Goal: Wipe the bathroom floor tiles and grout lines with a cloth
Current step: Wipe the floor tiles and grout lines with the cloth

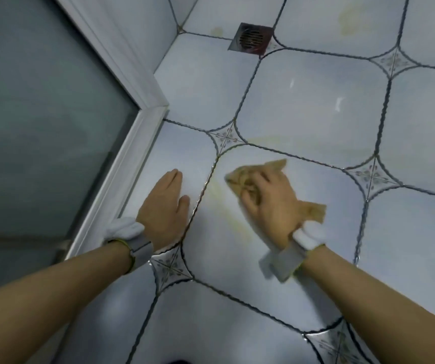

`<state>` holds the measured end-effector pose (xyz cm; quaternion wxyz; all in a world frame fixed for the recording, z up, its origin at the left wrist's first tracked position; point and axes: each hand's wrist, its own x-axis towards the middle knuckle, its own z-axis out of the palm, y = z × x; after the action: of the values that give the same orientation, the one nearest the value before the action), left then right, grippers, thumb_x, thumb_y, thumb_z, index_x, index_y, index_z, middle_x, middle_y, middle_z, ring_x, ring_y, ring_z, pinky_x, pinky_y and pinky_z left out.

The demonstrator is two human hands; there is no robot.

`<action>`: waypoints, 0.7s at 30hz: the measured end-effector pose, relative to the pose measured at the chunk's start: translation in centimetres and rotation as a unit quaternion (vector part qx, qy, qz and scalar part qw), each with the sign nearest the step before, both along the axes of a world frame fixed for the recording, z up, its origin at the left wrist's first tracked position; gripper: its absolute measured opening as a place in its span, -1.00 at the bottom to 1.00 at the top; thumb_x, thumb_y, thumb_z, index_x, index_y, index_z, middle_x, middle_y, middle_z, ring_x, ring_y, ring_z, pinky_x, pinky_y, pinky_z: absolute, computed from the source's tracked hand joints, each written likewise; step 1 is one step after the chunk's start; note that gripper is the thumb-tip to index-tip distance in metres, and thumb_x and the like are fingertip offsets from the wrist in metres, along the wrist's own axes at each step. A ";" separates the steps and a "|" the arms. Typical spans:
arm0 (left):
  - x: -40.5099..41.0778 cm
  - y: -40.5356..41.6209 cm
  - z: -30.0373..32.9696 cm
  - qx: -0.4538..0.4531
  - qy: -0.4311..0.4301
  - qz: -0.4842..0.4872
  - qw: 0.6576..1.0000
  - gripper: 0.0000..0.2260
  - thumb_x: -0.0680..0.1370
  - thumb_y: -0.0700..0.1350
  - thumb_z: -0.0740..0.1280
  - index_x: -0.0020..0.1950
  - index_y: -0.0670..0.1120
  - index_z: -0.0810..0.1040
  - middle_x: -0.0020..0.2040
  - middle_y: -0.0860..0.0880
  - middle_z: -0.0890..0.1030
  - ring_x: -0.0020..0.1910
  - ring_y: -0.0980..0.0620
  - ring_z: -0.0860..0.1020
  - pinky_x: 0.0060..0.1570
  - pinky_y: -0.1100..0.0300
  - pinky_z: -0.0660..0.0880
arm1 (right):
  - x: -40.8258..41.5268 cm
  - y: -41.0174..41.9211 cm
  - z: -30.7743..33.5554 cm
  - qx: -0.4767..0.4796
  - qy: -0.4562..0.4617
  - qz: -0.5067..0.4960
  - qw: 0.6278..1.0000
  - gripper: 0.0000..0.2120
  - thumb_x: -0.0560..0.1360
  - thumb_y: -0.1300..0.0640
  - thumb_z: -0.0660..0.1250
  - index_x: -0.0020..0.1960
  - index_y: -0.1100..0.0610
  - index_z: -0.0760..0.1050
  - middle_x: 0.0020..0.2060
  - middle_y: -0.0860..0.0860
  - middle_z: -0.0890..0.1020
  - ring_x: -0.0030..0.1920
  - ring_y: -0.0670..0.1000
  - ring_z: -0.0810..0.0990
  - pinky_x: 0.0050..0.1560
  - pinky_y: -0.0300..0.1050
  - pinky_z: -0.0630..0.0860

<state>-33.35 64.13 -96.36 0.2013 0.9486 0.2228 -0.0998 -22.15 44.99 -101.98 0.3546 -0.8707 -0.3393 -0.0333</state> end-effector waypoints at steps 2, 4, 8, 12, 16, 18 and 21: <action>-0.9 0.8 0.4 0.004 0.006 -0.013 1.000 -0.86 0.57 -0.25 0.15 0.06 -0.30 0.39 0.06 -0.24 0.45 0.08 -0.21 0.42 0.17 -0.13 0.38 | -7.4 -0.2 0.0 -0.006 -0.024 0.177 0.984 -0.93 0.45 0.20 0.40 -0.15 0.18 0.53 -0.15 0.11 0.58 -0.18 0.15 0.52 -0.12 0.01 0.47; -1.9 1.3 0.6 -0.005 0.014 -0.010 1.000 -0.97 0.55 -0.28 0.15 -0.08 -0.23 0.34 -0.08 -0.17 0.42 -0.07 -0.17 0.40 0.05 -0.16 0.41 | -12.1 -1.1 0.1 -0.021 -0.034 0.302 0.952 -0.91 0.51 0.14 0.33 -0.12 0.13 0.47 -0.18 0.07 0.55 -0.21 0.09 0.48 -0.14 -0.02 0.49; -3.0 1.7 0.2 0.027 0.066 -0.042 0.997 -0.69 0.59 -0.20 0.14 0.27 -0.34 0.34 0.29 -0.21 0.42 0.30 -0.20 0.37 0.33 -0.09 0.32 | -7.1 -0.7 -0.6 -0.017 -0.024 0.257 0.966 -0.90 0.52 0.09 0.34 -0.08 0.12 0.50 -0.08 0.07 0.58 -0.19 0.13 0.48 -0.18 0.01 0.51; -2.3 2.2 0.8 -0.004 0.009 0.000 1.000 -0.90 0.55 -0.25 0.15 -0.15 -0.14 0.28 -0.18 -0.07 0.37 -0.18 -0.08 0.36 -0.11 -0.02 0.38 | 3.9 2.3 -0.2 -0.061 -0.012 -0.009 0.998 -0.82 0.53 0.06 0.30 -0.01 0.16 0.57 0.05 0.13 0.57 -0.04 0.23 0.50 0.01 0.00 0.41; -2.3 2.5 1.1 -0.016 0.005 0.007 1.000 -0.92 0.58 -0.22 0.14 -0.11 -0.15 0.29 -0.12 -0.08 0.38 -0.12 -0.10 0.37 0.00 -0.06 0.41 | 3.7 4.7 0.8 -0.100 -0.029 -0.012 0.994 -0.91 0.50 0.17 0.34 -0.09 0.21 0.54 0.03 0.18 0.58 -0.09 0.24 0.51 -0.07 -0.09 0.23; -2.5 2.4 1.1 -0.029 0.034 0.015 0.999 -0.82 0.61 -0.15 0.11 0.07 -0.26 0.37 0.06 -0.22 0.45 0.07 -0.19 0.42 0.17 -0.12 0.39 | -1.0 4.5 0.8 -0.082 -0.035 0.085 0.992 -0.94 0.48 0.15 0.36 -0.10 0.15 0.54 0.00 0.11 0.58 -0.09 0.19 0.50 -0.12 -0.09 0.29; -2.8 2.5 1.0 -0.048 0.055 0.032 0.997 -0.65 0.64 -0.08 0.06 0.25 -0.34 0.33 0.25 -0.31 0.41 0.25 -0.25 0.38 0.29 -0.15 0.33 | -8.1 2.7 0.8 -0.059 -0.033 0.250 0.966 -0.94 0.49 0.09 0.37 -0.12 0.08 0.55 -0.05 0.03 0.60 -0.13 0.09 0.50 -0.29 -0.12 0.34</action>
<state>-36.16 66.67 -95.34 0.2370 0.9234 0.2589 -0.1556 -30.28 47.64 -101.17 0.2882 -0.7759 -0.5591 0.0482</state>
